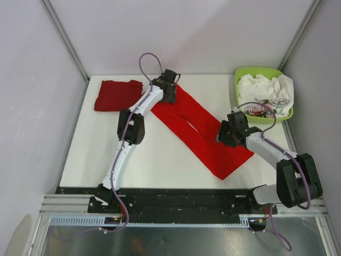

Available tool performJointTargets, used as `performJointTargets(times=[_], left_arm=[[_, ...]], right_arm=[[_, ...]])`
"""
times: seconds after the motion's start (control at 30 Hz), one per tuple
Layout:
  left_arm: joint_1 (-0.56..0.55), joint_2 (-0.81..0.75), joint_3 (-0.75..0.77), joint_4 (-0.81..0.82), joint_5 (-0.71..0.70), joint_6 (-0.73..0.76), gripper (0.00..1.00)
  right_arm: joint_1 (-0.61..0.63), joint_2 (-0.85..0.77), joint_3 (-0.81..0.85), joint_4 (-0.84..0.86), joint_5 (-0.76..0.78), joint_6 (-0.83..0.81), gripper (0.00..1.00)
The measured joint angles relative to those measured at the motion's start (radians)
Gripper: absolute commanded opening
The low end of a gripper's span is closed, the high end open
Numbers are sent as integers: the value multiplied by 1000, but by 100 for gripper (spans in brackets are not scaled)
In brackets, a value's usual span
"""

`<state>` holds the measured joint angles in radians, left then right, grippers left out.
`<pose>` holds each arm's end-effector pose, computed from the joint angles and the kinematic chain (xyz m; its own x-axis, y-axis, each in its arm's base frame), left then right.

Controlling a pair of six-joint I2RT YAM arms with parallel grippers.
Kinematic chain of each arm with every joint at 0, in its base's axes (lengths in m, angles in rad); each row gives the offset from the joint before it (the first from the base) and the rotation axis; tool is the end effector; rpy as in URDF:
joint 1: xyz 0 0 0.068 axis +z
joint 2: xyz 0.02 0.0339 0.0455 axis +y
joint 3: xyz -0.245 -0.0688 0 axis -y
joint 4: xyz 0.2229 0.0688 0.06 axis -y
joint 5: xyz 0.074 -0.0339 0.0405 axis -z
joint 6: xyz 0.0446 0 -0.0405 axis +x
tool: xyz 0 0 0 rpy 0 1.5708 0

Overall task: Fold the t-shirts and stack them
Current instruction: Rotate the tshirt 90 degrees

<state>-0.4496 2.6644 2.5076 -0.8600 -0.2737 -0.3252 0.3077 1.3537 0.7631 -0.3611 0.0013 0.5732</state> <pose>0.4814 -0.2189 0.1510 -0.8185 0.0534 -0.5720 0.0304 0.9983 0.0497 0.2427 0.0771 0.1819 -0.8160 0.3097 -0.4881 0.1671 0.9347 0.3138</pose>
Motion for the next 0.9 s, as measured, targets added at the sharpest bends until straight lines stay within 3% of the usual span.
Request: performJointTargets(times=[0.27, 0.37, 0.6, 0.9], left_arm=[[82, 14, 15, 77, 81, 38, 73], [89, -32, -65, 110, 87, 10, 71], [62, -259, -359, 124, 31, -184, 69], [-38, -281, -367, 145, -58, -361, 69]], right_arm=[[27, 31, 19, 0, -3, -49, 60], [39, 32, 26, 0, 11, -70, 60], [44, 50, 32, -1, 73, -108, 61], [40, 69, 33, -19, 165, -124, 63]])
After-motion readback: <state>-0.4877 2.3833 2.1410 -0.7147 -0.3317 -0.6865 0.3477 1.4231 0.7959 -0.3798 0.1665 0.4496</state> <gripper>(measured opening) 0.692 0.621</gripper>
